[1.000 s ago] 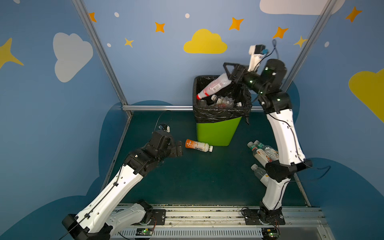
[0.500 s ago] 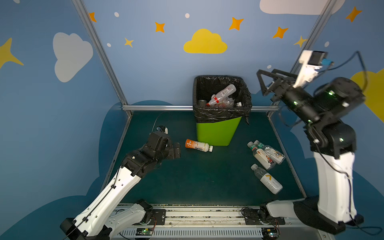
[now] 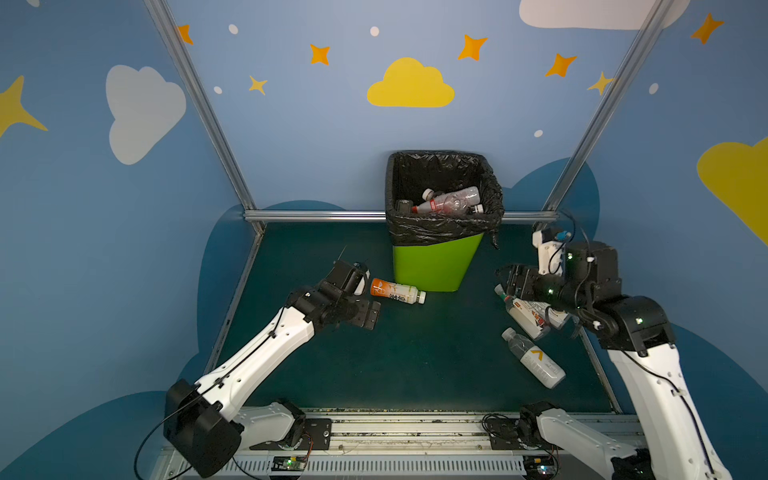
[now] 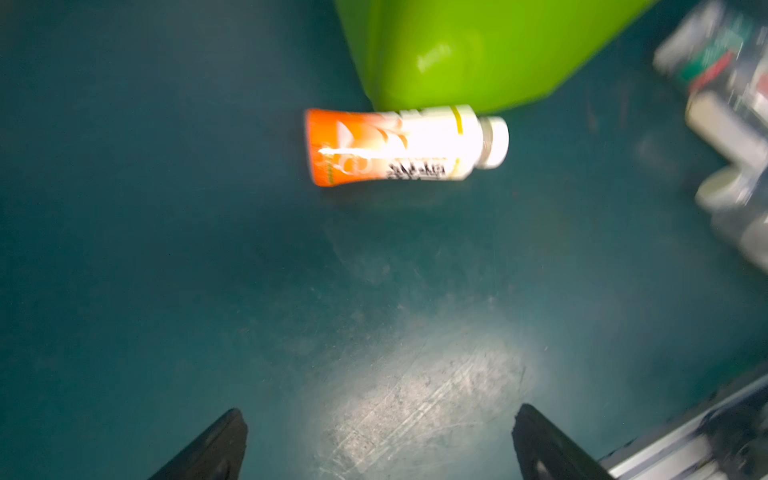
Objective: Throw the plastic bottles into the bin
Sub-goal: 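Lower the right gripper toward the clear bottles while the left gripper reaches the orange bottle, then close the left gripper on the orange-labelled milk-tea bottle beside the bin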
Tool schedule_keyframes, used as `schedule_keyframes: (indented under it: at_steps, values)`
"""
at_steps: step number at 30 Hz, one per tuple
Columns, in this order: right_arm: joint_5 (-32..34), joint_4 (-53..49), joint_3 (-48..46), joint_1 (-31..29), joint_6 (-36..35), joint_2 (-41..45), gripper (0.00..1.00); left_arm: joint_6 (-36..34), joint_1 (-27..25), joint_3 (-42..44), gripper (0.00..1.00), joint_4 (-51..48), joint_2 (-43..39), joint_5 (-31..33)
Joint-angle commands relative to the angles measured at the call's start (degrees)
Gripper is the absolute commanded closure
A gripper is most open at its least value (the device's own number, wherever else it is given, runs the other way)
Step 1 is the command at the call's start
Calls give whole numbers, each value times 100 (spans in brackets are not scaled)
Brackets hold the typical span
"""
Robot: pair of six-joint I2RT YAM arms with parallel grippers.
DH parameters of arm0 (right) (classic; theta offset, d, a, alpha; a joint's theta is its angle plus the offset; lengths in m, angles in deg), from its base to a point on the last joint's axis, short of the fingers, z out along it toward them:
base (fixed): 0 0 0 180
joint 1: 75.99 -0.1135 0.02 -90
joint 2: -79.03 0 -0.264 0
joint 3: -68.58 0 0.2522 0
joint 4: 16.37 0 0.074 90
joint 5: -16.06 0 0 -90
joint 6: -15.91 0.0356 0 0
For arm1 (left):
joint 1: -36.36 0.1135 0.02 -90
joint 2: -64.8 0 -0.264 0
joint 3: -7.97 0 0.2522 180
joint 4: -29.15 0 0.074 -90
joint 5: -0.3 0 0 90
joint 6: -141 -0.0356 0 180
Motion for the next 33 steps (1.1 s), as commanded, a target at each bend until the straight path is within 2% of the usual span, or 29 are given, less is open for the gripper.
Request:
schedule_keyframes:
  at_steps: [1,5,14,21,33]
  values:
    - [-449,-154,-382,11,481,525,23,-1287,-26,-140,0,338,427,-399]
    - [-498,-286,-599,2,631,765,24,-2030,-25,-585,0,258,1130,-319]
    - [-509,-364,-490,3,759,912,24,-3122,30,-1509,0,251,2423,-504]
    - [-414,-541,-317,-2,774,908,24,-3576,159,-2360,0,-35,3368,-592]
    - [-272,-806,138,7,625,590,24,-4128,159,-2814,0,371,4171,-189]
